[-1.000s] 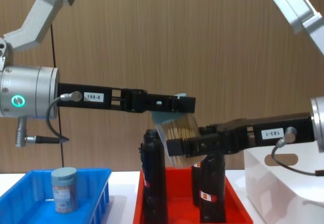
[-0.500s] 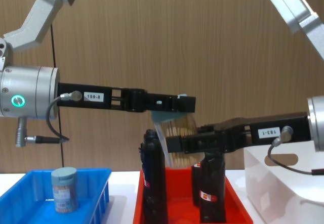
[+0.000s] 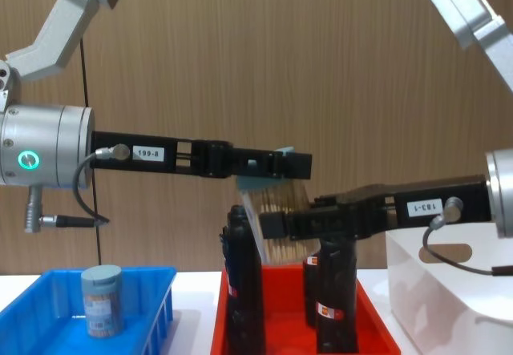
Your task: Pick the cotton swabs from the blue box and place them into the white box.
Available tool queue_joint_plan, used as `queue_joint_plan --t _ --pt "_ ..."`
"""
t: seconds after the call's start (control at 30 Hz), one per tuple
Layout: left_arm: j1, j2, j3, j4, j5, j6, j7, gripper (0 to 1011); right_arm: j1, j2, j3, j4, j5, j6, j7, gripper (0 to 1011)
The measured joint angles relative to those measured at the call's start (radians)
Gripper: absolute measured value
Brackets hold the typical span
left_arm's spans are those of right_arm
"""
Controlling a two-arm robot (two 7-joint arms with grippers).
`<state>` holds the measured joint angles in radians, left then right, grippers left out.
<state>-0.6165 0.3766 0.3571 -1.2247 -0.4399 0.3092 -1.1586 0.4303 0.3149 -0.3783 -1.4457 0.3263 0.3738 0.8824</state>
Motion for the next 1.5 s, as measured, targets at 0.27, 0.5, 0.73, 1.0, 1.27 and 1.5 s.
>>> queue_joint_plan --t 0.27,0.5,0.73,1.0,1.27,1.5 --pt "0.000 0.000 0.000 0.000 0.000 0.000 0.000 1004 -0.001 0.007 -0.002 -0.005 0.008 0.000 -0.001 648" --pt "0.000 0.000 0.000 0.000 0.000 0.000 0.001 1004 -0.005 0.020 0.001 -0.007 0.022 -0.006 -0.012 648" --pt "0.000 0.000 0.000 0.000 0.000 0.000 0.001 1004 -0.011 0.038 0.014 -0.003 0.038 -0.018 -0.031 648" --pt "0.000 0.000 0.000 0.000 0.000 0.000 0.001 1004 -0.014 0.063 0.037 0.017 0.056 -0.033 -0.063 648" --pt "0.000 0.000 0.000 0.000 0.000 0.000 0.001 1004 -0.008 0.089 0.067 0.051 0.077 -0.055 -0.109 647" --pt "0.000 0.000 0.000 0.000 0.000 0.000 0.001 1004 0.006 0.106 0.094 0.087 0.086 -0.074 -0.156 647"
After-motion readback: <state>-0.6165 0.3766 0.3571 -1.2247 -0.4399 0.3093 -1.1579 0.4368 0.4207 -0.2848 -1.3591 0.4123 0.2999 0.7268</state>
